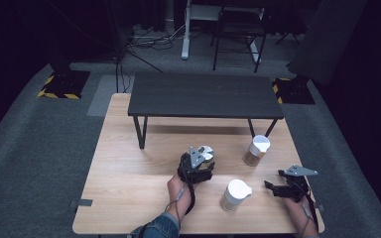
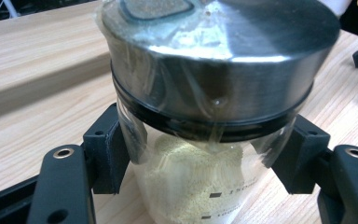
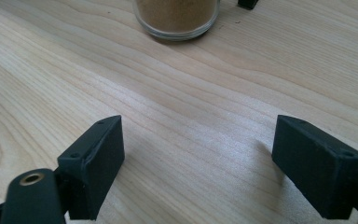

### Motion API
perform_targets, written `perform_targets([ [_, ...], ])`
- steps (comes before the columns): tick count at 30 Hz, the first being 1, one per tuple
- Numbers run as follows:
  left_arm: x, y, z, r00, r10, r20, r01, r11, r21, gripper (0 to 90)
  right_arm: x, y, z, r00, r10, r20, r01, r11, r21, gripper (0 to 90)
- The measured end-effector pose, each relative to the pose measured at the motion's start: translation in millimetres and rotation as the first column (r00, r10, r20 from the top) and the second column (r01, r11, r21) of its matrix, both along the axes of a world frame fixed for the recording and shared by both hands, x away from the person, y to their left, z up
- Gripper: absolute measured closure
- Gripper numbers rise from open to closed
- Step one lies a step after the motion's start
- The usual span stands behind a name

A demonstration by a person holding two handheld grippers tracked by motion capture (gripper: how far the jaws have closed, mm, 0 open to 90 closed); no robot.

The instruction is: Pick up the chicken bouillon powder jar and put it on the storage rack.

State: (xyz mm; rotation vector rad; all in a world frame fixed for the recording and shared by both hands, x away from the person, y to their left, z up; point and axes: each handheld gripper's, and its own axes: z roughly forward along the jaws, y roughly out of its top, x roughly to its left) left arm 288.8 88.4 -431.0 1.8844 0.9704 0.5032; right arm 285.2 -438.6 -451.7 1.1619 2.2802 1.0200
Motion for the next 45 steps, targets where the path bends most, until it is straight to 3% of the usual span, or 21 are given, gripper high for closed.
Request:
perform_targets([
  [8, -1.1, 12.8, 23.8, 0.9993, 0.02, 0.032, -0.02, 0.9998, -0.002, 31.0, 0.0, -0.1, 0.0, 1.0, 0.001, 0.0, -0.001, 1.0, 0.0, 16.4],
  [12, 0.6, 18.0, 41.3, 0.999, 0.037, 0.023, -0.038, 0.9991, 0.02, 31.0, 0.0, -0.1, 0.0, 1.0, 0.002, 0.0, -0.002, 1.0, 0.0, 16.5],
  [18, -0.2, 30.3, 55.8, 0.9969, 0.065, 0.045, -0.066, 0.9978, 0.009, 31.0, 0.1, -0.1, 0.0, 1.0, 0.003, 0.0, -0.003, 1.0, 0.0, 16.5],
  [23, -0.1, 37.0, 68.9, 0.9951, 0.079, 0.059, -0.081, 0.996, 0.038, 31.0, 0.1, -0.1, 0.0, 1.0, 0.002, 0.0, -0.002, 1.0, 0.0, 16.5],
  [34, 2.0, 53.3, 87.2, 0.9944, 0.091, 0.055, -0.091, 0.9958, 0.006, 31.0, 0.1, -0.1, 0.0, 1.0, 0.001, 0.0, -0.001, 1.0, 0.0, 16.5],
  [38, 8.0, 58.8, 95.7, 0.9961, 0.084, 0.028, -0.084, 0.9964, -0.009, 31.0, 0.1, -0.1, 0.0, 1.0, 0.001, 0.0, -0.001, 1.0, 0.0, 16.5],
  [45, 11.1, 64.1, 112.6, 0.9948, 0.097, 0.031, -0.097, 0.9952, -0.002, 31.0, 0.1, 0.0, 0.0, 1.0, 0.0, 0.0, 0.0, 1.0, 0.0, 16.5],
])
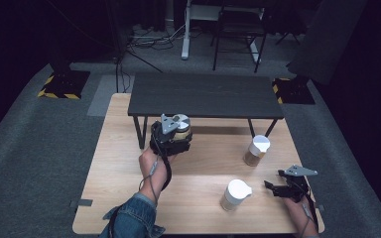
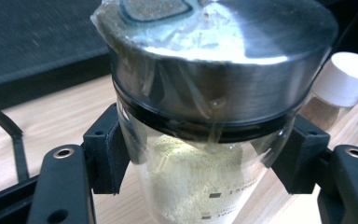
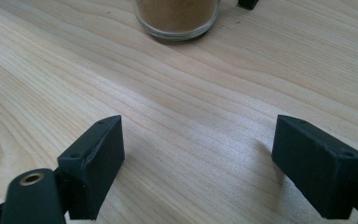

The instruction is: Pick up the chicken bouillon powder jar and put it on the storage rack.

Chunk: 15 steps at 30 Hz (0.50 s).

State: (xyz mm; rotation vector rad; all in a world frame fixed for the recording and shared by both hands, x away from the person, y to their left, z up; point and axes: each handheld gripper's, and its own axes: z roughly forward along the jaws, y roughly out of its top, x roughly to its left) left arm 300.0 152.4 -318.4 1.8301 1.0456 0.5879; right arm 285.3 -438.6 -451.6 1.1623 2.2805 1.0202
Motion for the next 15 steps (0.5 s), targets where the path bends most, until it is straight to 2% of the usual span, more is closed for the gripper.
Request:
perform_targets([
  [4, 1.1, 4.0, 11.6, 1.0, 0.004, 0.007, -0.004, 1.0, 0.001, 31.0, 0.0, 0.1, 0.0, 1.0, -0.001, 0.0, 0.001, 1.0, 0.0, 16.5],
  [10, 8.7, 13.1, 29.8, 1.0, -0.006, -0.008, 0.006, 1.0, -0.001, 31.1, 0.0, 0.1, 0.0, 1.0, -0.002, 0.0, 0.002, 1.0, 0.0, 16.5],
  [15, 12.6, 17.9, 39.6, 0.9999, -0.003, -0.011, 0.003, 0.9999, -0.011, 31.0, 0.0, 0.2, 0.0, 1.0, -0.003, 0.0, 0.003, 1.0, 0.0, 16.5],
])
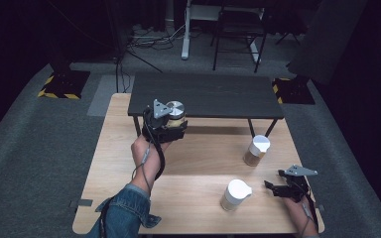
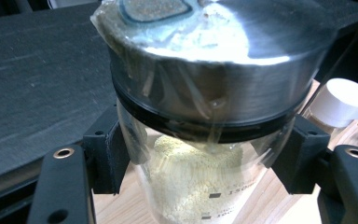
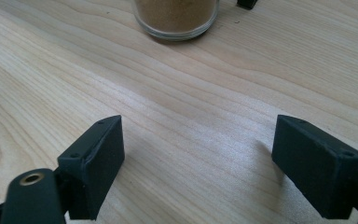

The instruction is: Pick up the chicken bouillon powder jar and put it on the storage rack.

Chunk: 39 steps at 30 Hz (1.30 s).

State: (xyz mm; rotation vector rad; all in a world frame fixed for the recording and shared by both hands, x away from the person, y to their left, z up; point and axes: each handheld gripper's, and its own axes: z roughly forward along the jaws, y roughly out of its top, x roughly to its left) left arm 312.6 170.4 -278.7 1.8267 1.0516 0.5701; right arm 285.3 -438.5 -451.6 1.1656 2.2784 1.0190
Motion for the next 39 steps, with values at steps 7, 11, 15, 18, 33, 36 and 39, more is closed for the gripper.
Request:
perform_targets([
  [7, 3.3, 1.4, 13.8, 0.9999, 0.005, 0.015, -0.005, 1.0, 0.007, 31.1, 0.0, 0.0, 0.0, 1.0, -0.001, 0.0, 0.001, 1.0, 0.0, 16.5],
  [11, 4.6, 2.2, 21.4, 0.9995, 0.014, 0.027, -0.014, 0.9999, 0.008, 31.0, 0.0, 0.1, 0.0, 1.0, -0.001, 0.0, 0.001, 1.0, 0.0, 16.5],
  [15, 8.2, 2.7, 26.2, 0.9991, 0.027, 0.034, -0.027, 0.9996, 0.005, 31.0, -0.1, 0.1, 0.0, 1.0, -0.001, 0.0, 0.001, 1.0, 0.0, 16.5],
  [18, 11.0, 2.0, 28.6, 0.9984, 0.038, 0.042, -0.039, 0.9992, 0.004, 31.1, -0.1, 0.1, 0.0, 1.0, -0.001, 0.0, 0.001, 1.0, 0.0, 16.5],
  [33, 30.0, -8.3, 36.7, 0.9949, 0.074, 0.069, -0.076, 0.9967, 0.028, 31.0, -0.2, 0.2, 0.0, 1.0, -0.001, 0.001, 0.001, 1.0, -0.001, 16.5],
  [36, 34.4, -7.3, 36.6, 0.9943, 0.079, 0.071, -0.081, 0.9964, 0.023, 31.0, -0.2, 0.2, -0.1, 1.0, -0.001, 0.001, 0.001, 1.0, -0.001, 16.5],
  [39, 38.9, -8.1, 36.2, 0.9937, 0.083, 0.075, -0.085, 0.996, 0.029, 31.0, -0.1, 0.2, 0.0, 1.0, -0.001, 0.0, 0.001, 1.0, -0.001, 16.5],
])
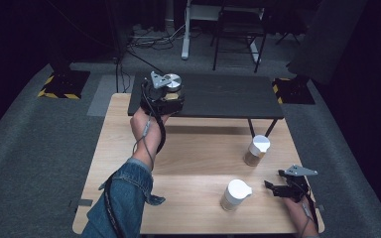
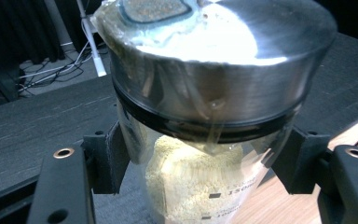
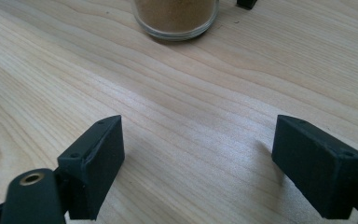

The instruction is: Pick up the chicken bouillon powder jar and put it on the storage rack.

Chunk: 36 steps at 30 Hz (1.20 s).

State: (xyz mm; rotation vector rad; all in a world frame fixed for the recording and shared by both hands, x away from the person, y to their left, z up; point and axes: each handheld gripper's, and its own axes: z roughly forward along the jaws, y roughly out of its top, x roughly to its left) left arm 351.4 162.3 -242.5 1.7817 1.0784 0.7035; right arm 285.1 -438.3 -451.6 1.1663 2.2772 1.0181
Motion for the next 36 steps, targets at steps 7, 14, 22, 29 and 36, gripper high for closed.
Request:
perform_targets([
  [7, 13.7, 1.3, -6.7, 0.9999, -0.012, -0.005, 0.012, 0.9999, -0.002, 31.0, -0.1, 0.1, 0.0, 1.0, 0.0, 0.0, 0.0, 1.0, 0.0, 16.5],
  [14, 23.4, -0.1, -11.1, 0.9998, -0.005, -0.021, 0.005, 1.0, 0.002, 31.0, -0.1, 0.2, -0.1, 1.0, 0.0, 0.0, 0.0, 1.0, 0.0, 16.5],
  [22, 30.3, 3.0, -15.8, 0.9993, -0.02, -0.031, 0.02, 0.9998, -0.007, 30.9, -0.2, 0.6, -0.1, 1.0, -0.001, 0.0, 0.001, 1.0, 0.0, 16.4],
  [29, 20.8, 8.4, -13.8, 0.9999, -0.001, -0.015, 0.001, 0.9991, -0.043, 23.0, -0.1, 0.6, -0.1, 1.0, 0.0, 0.0, 0.0, 1.0, 0.0, 16.4],
  [36, 4.5, 20.5, -11.1, 0.9999, 0.0, -0.012, -0.001, 0.9984, -0.056, 21.1, 0.0, 0.5, 0.0, 1.0, 0.0, -0.001, 0.0, 1.0, 0.001, 16.3],
])
